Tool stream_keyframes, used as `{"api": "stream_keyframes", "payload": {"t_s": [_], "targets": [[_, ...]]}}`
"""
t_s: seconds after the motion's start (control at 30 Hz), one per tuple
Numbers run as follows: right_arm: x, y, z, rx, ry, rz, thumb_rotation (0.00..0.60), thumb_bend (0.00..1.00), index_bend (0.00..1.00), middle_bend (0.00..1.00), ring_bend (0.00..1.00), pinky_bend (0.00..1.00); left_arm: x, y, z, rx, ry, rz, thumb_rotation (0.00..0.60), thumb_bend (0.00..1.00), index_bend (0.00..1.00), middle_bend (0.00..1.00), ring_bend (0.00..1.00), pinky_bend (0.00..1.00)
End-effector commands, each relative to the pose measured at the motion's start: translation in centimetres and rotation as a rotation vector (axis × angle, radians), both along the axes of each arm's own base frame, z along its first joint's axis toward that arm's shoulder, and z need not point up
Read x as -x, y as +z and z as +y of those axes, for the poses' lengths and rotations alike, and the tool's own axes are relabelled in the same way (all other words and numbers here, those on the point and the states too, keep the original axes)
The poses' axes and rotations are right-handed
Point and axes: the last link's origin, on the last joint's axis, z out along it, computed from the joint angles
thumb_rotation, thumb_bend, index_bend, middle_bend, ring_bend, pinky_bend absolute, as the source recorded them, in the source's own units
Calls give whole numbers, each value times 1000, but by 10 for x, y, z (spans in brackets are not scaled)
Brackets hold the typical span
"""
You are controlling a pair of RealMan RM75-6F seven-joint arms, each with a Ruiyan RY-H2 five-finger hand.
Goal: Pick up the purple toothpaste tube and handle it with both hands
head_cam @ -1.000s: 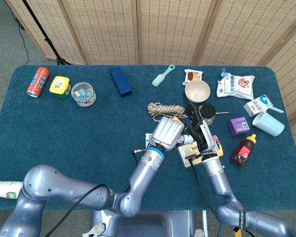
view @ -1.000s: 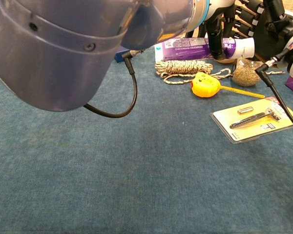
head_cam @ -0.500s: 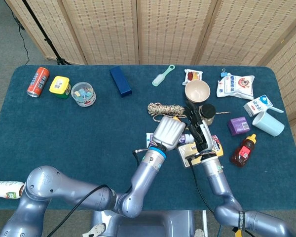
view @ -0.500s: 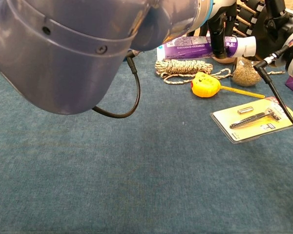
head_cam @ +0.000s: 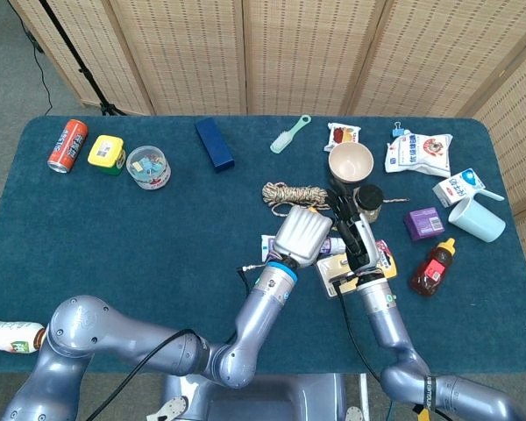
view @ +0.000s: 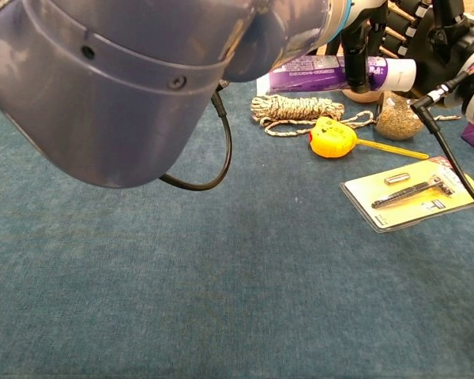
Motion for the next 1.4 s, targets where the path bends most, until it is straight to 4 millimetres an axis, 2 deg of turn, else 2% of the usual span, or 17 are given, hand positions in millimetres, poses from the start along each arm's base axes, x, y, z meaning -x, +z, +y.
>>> {"api": "stream_keyframes", "payload": {"t_s": [0.03,0.6,1.4], "targets": [[-1,0,0,-3,1,-14,214,0,0,0,0,0,0,0,0,-2,-1,-1,600,715,627,612,612,656],[-3,3,3,-2,5,-76,216,0,0,0,0,0,-2,0,-1,-1,-6,-20,600,712,627,612,611,656],[-7,-4,4,4,61,-12,216,0,0,0,0,0,-5,0,0,25,17,-43,600,712,627,612,612,661]]}}
